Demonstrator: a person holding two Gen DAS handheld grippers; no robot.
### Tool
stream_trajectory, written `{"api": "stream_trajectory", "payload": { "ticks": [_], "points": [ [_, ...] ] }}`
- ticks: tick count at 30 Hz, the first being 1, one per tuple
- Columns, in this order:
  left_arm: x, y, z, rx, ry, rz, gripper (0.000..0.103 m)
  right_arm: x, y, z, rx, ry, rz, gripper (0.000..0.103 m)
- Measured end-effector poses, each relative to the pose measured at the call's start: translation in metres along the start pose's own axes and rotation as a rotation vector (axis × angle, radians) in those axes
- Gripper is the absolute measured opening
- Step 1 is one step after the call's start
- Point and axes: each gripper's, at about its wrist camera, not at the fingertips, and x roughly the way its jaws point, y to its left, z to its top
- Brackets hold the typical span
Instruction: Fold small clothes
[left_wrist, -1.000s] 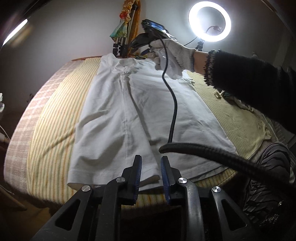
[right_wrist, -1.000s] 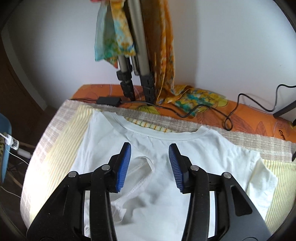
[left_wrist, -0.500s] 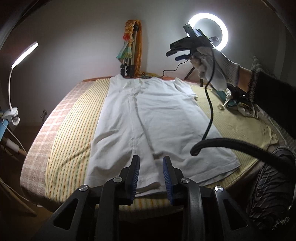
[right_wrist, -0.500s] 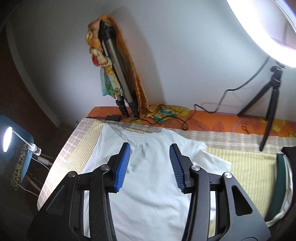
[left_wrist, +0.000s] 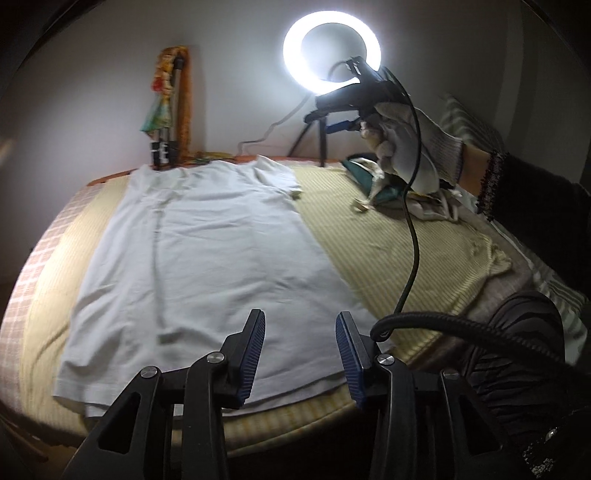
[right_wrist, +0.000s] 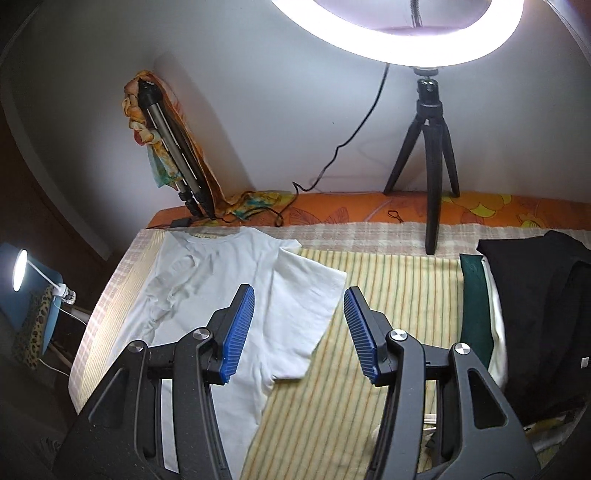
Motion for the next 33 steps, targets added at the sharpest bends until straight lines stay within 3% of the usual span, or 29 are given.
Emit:
{"api": "stream_trajectory", "payload": {
  "ticks": [10, 19, 24, 25, 26, 30, 33],
  "points": [
    [0.05, -0.058, -0.006, 0.104, 0.109, -0.092, 0.04, 0.019, -0.033, -0.011, 0.007, 0.059, 0.017, 0.057],
    [0.084, -0.076, -0.011, 0.146, 0.17, -0.052, 0.041, 0.053, -0.03, -0.006, -0.03, 0.093, 0.028, 0.061],
    [0.093, -0.066, -0.014, 0.128, 0.172, -0.04, 0.021, 0.076, -0.036, 0.0, 0.028, 0.103, 0.051, 0.065],
    [0.093, -0.064, -0.013, 0.124, 0.17, -0.042, 0.009, 0.08, -0.037, 0.001, 0.043, 0.107, 0.058, 0.065],
    [0.094, -0.062, -0.012, 0.118, 0.17, -0.052, 0.005, 0.086, -0.038, 0.002, 0.058, 0.111, 0.065, 0.065],
    [0.092, -0.053, -0.008, 0.062, 0.169, -0.077, 0.002, 0.108, -0.037, 0.004, 0.077, 0.134, 0.055, 0.065],
    [0.088, -0.047, -0.005, 0.032, 0.159, -0.087, 0.002, 0.125, -0.038, 0.009, 0.071, 0.137, -0.002, 0.065]
  ]
}}
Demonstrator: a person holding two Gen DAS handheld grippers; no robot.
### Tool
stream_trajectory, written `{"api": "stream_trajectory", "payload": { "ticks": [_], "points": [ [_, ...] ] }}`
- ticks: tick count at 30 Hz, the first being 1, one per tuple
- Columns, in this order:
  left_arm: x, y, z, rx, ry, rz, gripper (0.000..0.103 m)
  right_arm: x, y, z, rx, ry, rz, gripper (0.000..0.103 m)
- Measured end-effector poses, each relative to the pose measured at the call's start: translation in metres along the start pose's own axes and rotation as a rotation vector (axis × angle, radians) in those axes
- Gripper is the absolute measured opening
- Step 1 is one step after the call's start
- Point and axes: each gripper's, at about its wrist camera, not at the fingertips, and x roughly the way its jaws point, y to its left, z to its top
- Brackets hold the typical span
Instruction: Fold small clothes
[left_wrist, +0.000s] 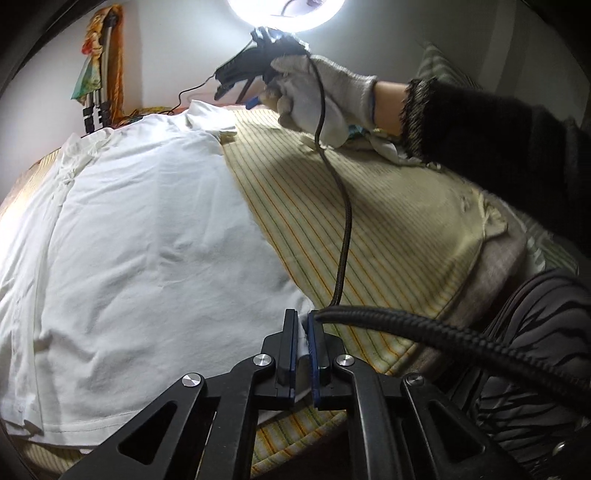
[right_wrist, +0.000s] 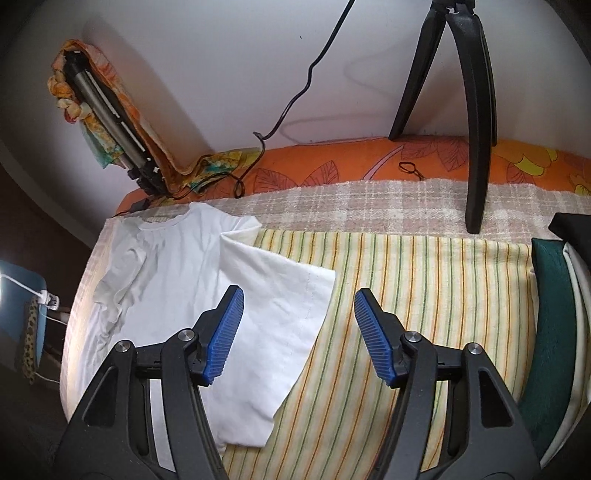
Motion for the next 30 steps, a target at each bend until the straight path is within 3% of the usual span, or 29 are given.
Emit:
{"api": "stream_trajectory", "payload": {
  "ticks": [5, 11, 12, 15, 17, 21, 24, 30],
  "points": [
    [-0.007, 0.005, 0.003, -0.02, -0.02, 0.002, 0.002, 0.019, -0.01, 0.013, 0.041, -0.011, -0.049, 0.065],
    [-0.008, 0.009, 0.004, -0.031, -0.021, -0.015, 0.002, 0.034, 0.006, 0.011, -0.038, -0.002, -0.059, 0.065],
    [-0.008, 0.009, 0.005, -0.032, -0.021, -0.018, 0.002, 0.035, 0.009, 0.01, -0.058, -0.006, -0.067, 0.058],
    [-0.011, 0.012, 0.006, -0.036, -0.031, -0.024, 0.002, 0.039, 0.016, 0.01, -0.077, 0.032, -0.046, 0.017],
    [-0.013, 0.013, 0.005, -0.043, -0.037, -0.028, 0.002, 0.038, 0.016, 0.01, -0.07, 0.046, -0.022, 0.011],
    [-0.019, 0.019, 0.003, -0.059, -0.055, -0.038, 0.002, 0.017, 0.009, 0.017, 0.066, 0.023, 0.113, 0.008],
    [-0.026, 0.024, 0.004, -0.076, -0.071, -0.049, 0.002, 0.003, 0.011, 0.024, 0.142, 0.007, 0.156, 0.007],
    [-0.039, 0.037, 0.001, -0.108, -0.096, -0.06, 0.002, -0.011, 0.041, 0.033, 0.104, 0.002, 0.085, 0.007]
  ]
}}
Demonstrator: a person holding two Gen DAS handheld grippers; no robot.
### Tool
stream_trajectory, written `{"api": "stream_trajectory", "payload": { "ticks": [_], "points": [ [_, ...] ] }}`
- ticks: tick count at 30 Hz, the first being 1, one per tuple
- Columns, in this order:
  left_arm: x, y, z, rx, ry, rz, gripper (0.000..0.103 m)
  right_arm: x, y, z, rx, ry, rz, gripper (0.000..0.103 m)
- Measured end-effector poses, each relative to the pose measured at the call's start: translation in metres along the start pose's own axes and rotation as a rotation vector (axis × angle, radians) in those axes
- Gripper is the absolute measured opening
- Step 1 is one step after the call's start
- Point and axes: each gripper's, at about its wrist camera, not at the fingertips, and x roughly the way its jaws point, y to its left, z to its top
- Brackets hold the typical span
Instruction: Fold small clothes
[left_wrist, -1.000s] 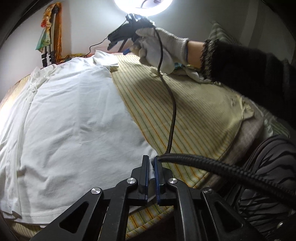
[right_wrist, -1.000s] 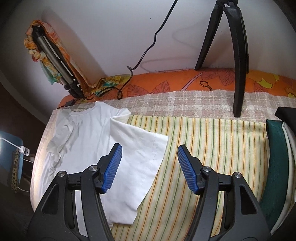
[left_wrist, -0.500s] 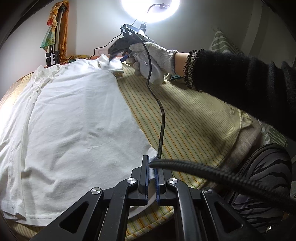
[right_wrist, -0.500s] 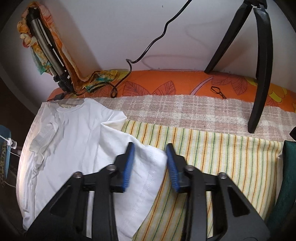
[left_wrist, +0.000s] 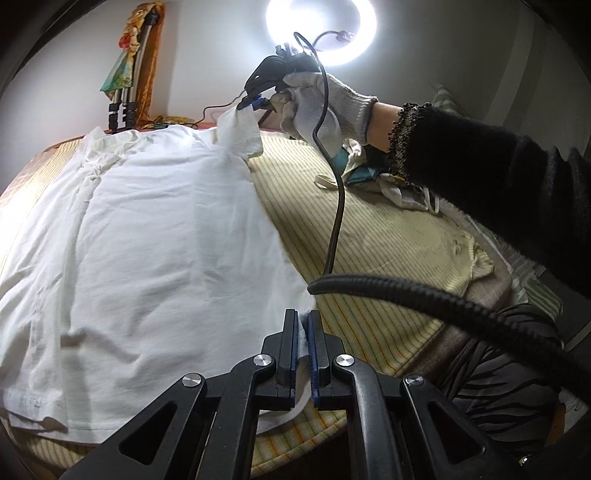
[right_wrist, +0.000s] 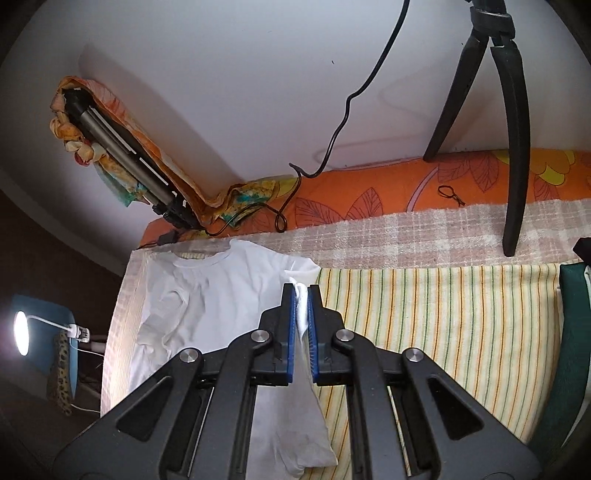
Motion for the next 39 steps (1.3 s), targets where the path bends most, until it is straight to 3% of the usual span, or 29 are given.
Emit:
{"api": "stream_trajectory", "payload": {
  "ticks": [10, 20, 26, 39],
  "points": [
    [-0.021, 0.017, -0.009, -0.064, -0.052, 0.0, 0.002, 0.008, 0.038, 0.005, -0.006, 0.007, -0.14, 0.007],
    [-0.053, 0.057, -0.025, -0.184, -0.109, 0.024, 0.002, 0.034, 0.141, 0.01, -0.194, 0.002, -0.242, 0.007],
    [-0.057, 0.082, -0.035, -0.249, -0.096, 0.059, 0.002, 0.082, 0.191, 0.0, -0.296, 0.042, -0.282, 0.007],
    [-0.058, 0.11, -0.045, -0.297, -0.077, 0.14, 0.002, 0.153, 0.197, -0.019, -0.286, 0.117, -0.295, 0.007]
  ]
}}
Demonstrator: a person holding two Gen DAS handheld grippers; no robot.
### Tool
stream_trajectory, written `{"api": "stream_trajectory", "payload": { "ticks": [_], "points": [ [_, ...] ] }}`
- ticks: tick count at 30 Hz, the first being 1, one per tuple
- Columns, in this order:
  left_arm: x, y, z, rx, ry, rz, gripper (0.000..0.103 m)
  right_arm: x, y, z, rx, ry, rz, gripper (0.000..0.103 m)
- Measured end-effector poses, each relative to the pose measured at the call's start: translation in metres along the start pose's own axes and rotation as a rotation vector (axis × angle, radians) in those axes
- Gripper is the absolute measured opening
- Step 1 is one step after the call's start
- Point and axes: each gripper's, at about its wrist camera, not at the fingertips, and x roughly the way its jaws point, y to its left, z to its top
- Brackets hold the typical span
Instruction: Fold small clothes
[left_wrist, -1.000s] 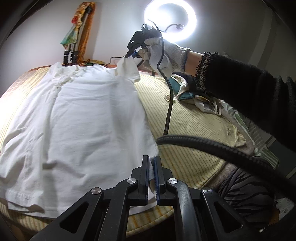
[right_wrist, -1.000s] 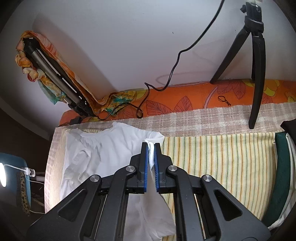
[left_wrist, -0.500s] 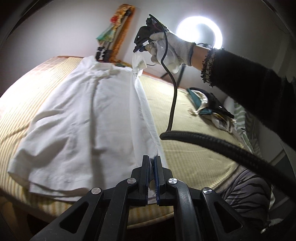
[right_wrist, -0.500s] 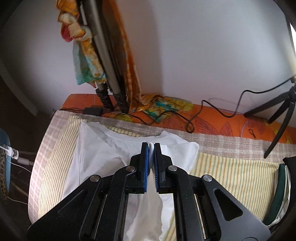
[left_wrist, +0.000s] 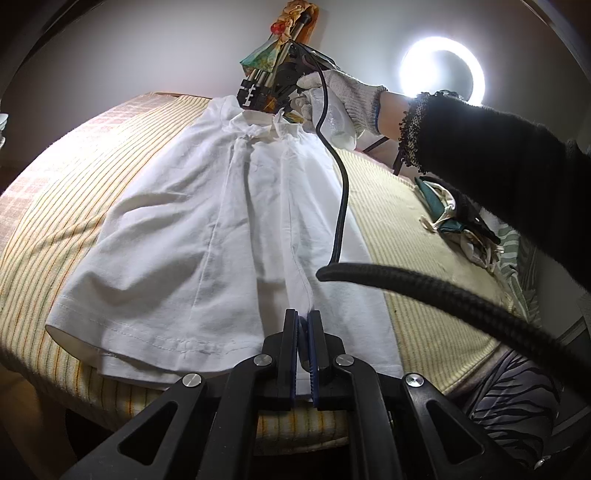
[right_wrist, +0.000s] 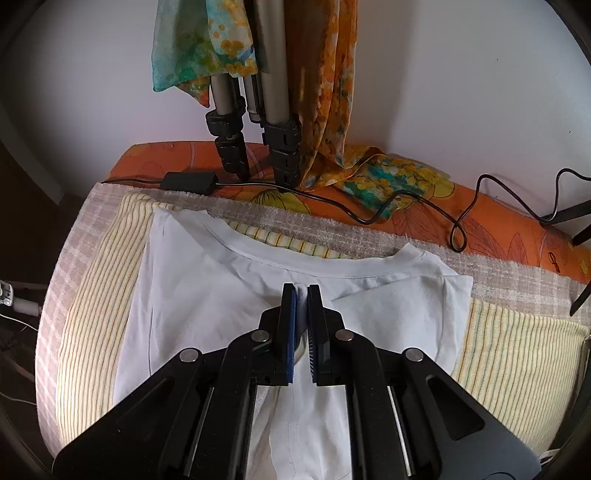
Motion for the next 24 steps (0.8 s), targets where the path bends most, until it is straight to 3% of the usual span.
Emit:
{"api": "stream_trajectory", "payload": {
  "ticks": [3, 5, 7, 9, 15, 20, 24],
  "points": [
    [0.002, -0.001, 0.001, 0.014, 0.013, 0.01, 0.003, 0.002, -0.003, 0.001, 0.019, 0.007, 0.11, 0.01],
    [0.001, -0.001, 0.001, 0.017, 0.013, 0.02, 0.004, -0.007, -0.007, 0.002, 0.043, 0.0, 0.168, 0.024],
    [-0.001, -0.001, 0.002, 0.02, 0.004, 0.027, 0.013, -0.028, -0.013, 0.004, 0.057, -0.049, 0.191, 0.047],
    [-0.006, -0.002, 0.002, 0.03, -0.009, 0.043, 0.021, -0.055, -0.021, 0.006, 0.054, -0.101, 0.21, 0.048],
    [-0.022, 0.0, 0.0, 0.046, -0.034, 0.07, 0.024, -0.143, -0.06, -0.004, 0.086, -0.192, 0.254, 0.048],
    [-0.043, 0.0, -0.005, 0.093, -0.06, 0.097, 0.024, -0.22, -0.086, -0.057, 0.102, -0.242, 0.303, 0.048],
    [-0.06, 0.002, -0.006, 0.142, -0.076, 0.128, 0.027, -0.261, -0.093, -0.125, 0.09, -0.253, 0.328, 0.048]
  ]
}}
